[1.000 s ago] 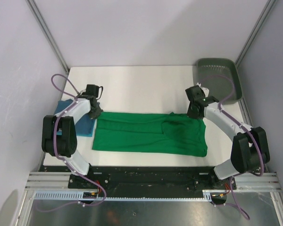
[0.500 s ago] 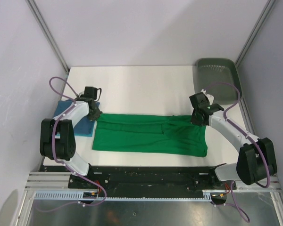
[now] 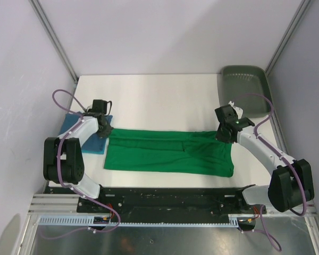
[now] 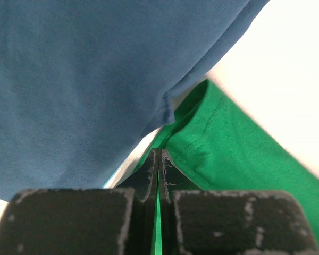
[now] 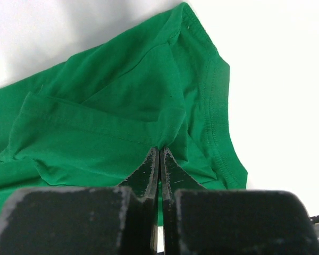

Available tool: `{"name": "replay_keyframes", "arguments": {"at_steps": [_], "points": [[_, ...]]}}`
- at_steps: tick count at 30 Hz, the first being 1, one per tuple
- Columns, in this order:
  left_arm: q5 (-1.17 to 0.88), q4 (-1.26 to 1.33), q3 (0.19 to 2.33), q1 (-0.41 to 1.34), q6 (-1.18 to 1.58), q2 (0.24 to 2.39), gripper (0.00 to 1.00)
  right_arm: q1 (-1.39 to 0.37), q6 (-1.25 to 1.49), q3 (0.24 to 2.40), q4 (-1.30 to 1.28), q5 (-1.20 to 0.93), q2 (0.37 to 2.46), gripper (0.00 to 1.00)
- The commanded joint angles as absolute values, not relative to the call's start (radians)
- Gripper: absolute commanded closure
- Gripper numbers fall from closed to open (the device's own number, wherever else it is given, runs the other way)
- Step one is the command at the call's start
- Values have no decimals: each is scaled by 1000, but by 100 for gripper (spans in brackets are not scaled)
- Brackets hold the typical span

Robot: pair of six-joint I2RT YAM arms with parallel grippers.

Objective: Fold and stack the t-shirts
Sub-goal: Fold the other side of the tshirt into a rectangle

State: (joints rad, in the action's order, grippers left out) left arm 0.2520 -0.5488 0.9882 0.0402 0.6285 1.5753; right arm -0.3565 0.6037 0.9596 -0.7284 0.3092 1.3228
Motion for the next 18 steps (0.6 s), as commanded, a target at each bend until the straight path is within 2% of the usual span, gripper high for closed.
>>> {"name": "replay_keyframes", "arguments": {"at_steps": [1, 18], "points": [[250, -537, 974, 29, 633, 1532, 100, -374, 630, 974, -755, 339, 1285, 100], [241, -539, 934, 16, 632, 1481, 100, -385, 655, 954, -796, 366, 1253, 100]]}}
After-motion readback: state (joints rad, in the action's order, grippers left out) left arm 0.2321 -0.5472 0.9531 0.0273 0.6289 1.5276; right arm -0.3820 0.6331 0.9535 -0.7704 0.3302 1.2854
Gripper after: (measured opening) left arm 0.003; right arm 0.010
